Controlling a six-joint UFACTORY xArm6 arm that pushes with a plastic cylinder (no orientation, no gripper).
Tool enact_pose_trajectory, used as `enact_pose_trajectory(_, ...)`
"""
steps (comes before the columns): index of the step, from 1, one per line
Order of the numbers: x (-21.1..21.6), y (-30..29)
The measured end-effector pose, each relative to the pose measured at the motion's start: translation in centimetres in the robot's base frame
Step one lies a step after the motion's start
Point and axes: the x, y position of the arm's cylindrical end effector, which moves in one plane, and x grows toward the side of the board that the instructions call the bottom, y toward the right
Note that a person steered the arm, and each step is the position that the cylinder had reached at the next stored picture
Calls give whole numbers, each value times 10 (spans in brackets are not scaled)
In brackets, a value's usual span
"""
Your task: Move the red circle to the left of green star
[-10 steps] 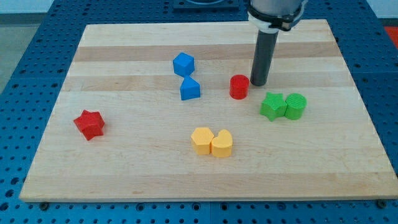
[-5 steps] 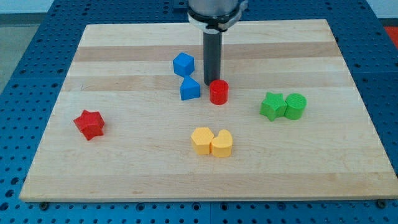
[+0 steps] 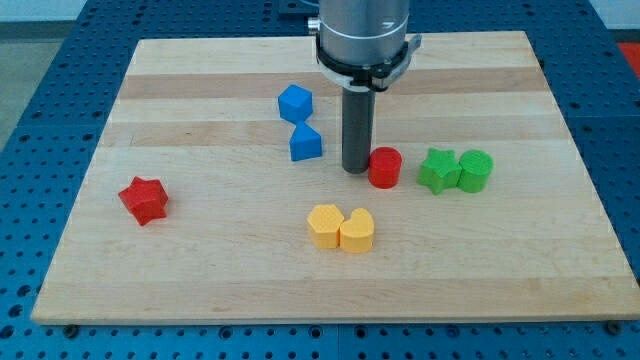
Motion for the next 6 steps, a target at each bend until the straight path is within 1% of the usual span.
enact_pose_trajectory(1, 8, 0)
enact_pose_trajectory(4, 10, 2)
enact_pose_trajectory(6, 10, 18)
